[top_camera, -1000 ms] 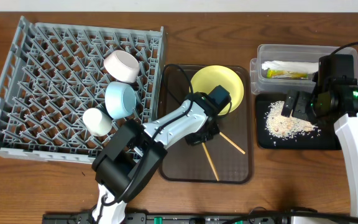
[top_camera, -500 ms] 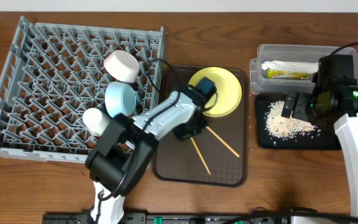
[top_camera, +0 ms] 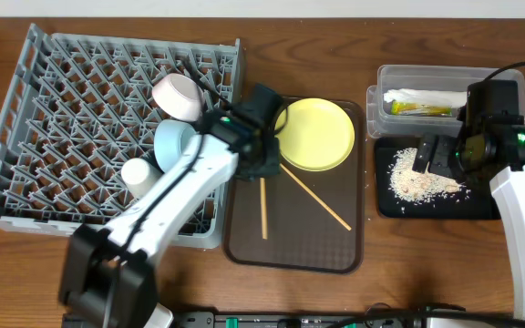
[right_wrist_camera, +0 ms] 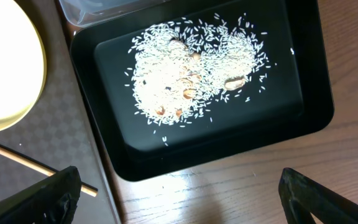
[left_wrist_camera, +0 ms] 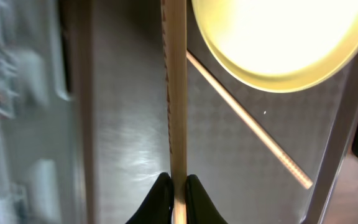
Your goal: Sort waste into correct bins and load items into the dishwasher
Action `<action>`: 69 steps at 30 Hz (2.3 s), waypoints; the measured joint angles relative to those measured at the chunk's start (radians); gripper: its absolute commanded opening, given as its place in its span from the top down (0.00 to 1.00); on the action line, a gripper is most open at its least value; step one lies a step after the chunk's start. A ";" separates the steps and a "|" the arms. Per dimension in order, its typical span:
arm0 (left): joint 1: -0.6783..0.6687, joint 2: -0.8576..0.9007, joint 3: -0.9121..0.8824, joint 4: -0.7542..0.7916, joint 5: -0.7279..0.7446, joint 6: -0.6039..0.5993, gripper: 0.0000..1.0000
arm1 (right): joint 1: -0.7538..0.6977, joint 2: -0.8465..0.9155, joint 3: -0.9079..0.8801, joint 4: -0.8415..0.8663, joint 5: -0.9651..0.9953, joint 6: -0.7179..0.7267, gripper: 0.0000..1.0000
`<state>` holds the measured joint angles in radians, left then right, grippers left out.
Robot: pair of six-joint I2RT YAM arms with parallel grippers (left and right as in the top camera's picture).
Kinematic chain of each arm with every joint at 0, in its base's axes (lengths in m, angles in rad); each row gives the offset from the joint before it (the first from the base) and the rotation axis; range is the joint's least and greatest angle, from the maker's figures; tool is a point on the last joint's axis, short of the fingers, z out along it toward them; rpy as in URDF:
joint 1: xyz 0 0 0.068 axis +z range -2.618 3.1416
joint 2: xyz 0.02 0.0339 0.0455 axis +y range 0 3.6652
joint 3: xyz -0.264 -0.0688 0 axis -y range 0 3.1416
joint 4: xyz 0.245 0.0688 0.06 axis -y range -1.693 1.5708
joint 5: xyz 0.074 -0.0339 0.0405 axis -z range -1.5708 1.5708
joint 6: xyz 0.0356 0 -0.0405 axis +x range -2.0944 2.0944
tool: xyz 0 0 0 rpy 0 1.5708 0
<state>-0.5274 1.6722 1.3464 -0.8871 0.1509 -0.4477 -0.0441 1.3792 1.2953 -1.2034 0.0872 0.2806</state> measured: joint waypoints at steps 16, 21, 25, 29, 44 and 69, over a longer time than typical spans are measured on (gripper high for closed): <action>0.259 -0.153 0.001 -0.026 -0.001 0.459 0.92 | 0.000 0.000 0.000 0.000 0.000 0.000 0.01; 0.279 -0.127 0.002 0.008 -0.001 0.502 0.91 | 0.000 0.000 0.000 0.001 0.000 0.000 0.01; 0.283 -0.078 0.002 0.016 -0.002 0.520 0.66 | 0.000 0.000 0.000 0.000 0.000 0.000 0.01; 0.283 -0.039 0.002 0.016 -0.013 0.524 0.56 | 0.000 0.000 0.000 0.000 0.000 0.000 0.01; 0.179 -0.032 0.002 0.042 0.130 0.176 0.28 | 0.000 0.000 0.000 0.005 0.000 0.000 0.01; -0.193 0.208 0.067 0.068 -0.053 -0.556 0.36 | 0.000 0.000 0.000 0.006 0.000 0.000 0.01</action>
<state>-0.7204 1.8797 1.4136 -0.8188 0.0978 -1.0035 -0.0441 1.3792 1.2953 -1.1969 0.0868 0.2806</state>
